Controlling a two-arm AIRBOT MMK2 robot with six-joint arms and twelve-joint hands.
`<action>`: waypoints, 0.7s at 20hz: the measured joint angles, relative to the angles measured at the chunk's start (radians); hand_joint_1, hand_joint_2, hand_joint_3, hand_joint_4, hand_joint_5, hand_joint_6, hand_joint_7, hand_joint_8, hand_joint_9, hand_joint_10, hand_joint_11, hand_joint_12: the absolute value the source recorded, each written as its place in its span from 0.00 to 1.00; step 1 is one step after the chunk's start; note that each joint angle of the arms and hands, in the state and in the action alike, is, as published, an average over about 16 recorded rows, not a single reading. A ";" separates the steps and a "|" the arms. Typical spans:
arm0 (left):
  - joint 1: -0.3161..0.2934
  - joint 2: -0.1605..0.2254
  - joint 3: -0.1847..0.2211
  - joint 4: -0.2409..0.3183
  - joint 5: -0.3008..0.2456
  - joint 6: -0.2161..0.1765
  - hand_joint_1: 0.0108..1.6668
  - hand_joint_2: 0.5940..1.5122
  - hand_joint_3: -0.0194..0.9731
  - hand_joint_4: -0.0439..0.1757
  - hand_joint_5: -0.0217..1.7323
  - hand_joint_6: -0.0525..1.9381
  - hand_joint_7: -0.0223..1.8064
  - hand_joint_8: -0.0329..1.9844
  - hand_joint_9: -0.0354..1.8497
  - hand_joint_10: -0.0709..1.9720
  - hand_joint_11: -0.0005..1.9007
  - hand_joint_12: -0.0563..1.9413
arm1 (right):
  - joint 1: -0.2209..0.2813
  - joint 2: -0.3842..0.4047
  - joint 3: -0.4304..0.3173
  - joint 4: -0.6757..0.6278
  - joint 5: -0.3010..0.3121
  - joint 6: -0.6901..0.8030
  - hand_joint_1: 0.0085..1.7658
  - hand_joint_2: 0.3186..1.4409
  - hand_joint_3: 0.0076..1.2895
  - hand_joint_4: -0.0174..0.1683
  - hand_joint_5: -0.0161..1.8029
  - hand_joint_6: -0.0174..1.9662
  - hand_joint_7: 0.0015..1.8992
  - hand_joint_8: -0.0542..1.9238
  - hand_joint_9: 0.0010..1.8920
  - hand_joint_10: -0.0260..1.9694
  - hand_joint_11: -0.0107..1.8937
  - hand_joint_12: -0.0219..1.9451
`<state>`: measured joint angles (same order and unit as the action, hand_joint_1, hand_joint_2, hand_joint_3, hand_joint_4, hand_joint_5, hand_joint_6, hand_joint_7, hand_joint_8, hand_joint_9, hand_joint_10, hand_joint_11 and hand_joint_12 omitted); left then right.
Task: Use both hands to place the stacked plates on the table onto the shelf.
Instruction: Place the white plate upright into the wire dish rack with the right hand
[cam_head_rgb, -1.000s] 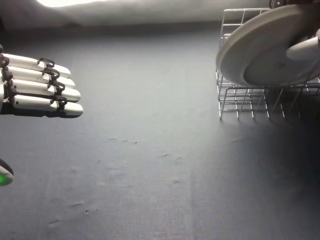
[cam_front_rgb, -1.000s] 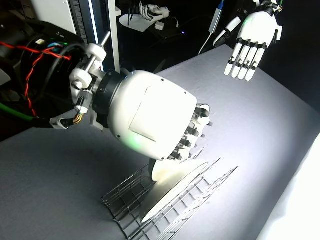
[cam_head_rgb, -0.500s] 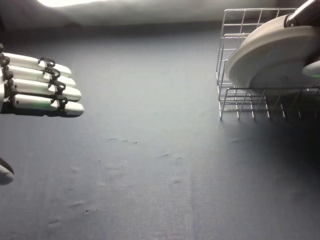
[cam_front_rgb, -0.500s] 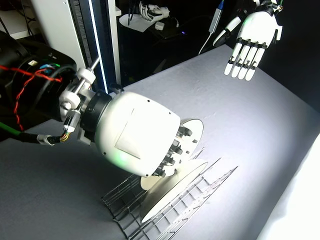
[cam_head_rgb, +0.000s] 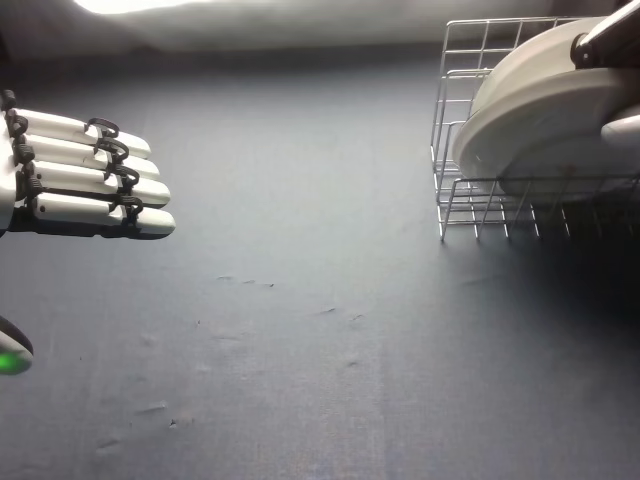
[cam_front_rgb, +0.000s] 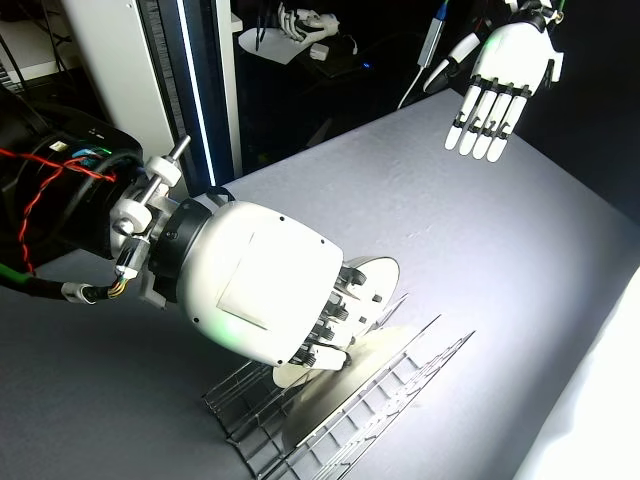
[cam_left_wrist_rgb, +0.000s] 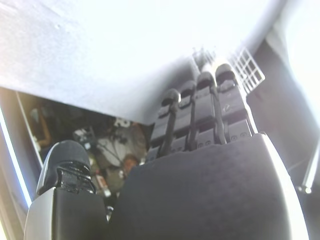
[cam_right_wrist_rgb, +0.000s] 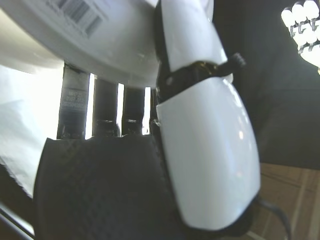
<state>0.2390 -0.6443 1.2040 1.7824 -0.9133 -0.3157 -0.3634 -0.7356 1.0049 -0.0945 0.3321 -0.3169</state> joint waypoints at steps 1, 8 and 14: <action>0.000 0.000 -0.001 0.000 -0.001 0.000 0.00 0.57 0.03 0.20 0.02 0.03 0.02 0.01 0.03 0.04 0.01 0.03 | 0.001 0.000 -0.003 -0.004 0.005 0.000 0.74 0.66 0.00 0.06 0.44 0.38 0.45 0.36 0.41 0.42 0.31 0.69; -0.003 -0.001 -0.008 0.012 -0.011 0.000 0.00 0.57 0.03 0.20 0.02 0.03 0.02 0.01 0.03 0.04 0.01 0.03 | 0.031 -0.002 -0.039 -0.072 0.050 0.000 0.69 0.66 0.00 0.07 0.39 0.17 0.40 0.13 0.33 0.26 0.18 0.72; -0.012 -0.001 -0.023 0.031 -0.030 0.000 0.00 0.57 0.03 0.20 0.02 0.03 0.02 0.01 0.03 0.04 0.01 0.03 | 0.052 -0.006 -0.072 -0.241 0.126 0.001 0.58 0.67 0.00 0.07 0.27 0.06 0.27 0.05 0.20 0.19 0.08 0.61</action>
<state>0.2265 -0.6457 1.1809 1.8130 -0.9431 -0.3157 -0.3113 -0.7411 0.9325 -0.3353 0.4580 -0.3158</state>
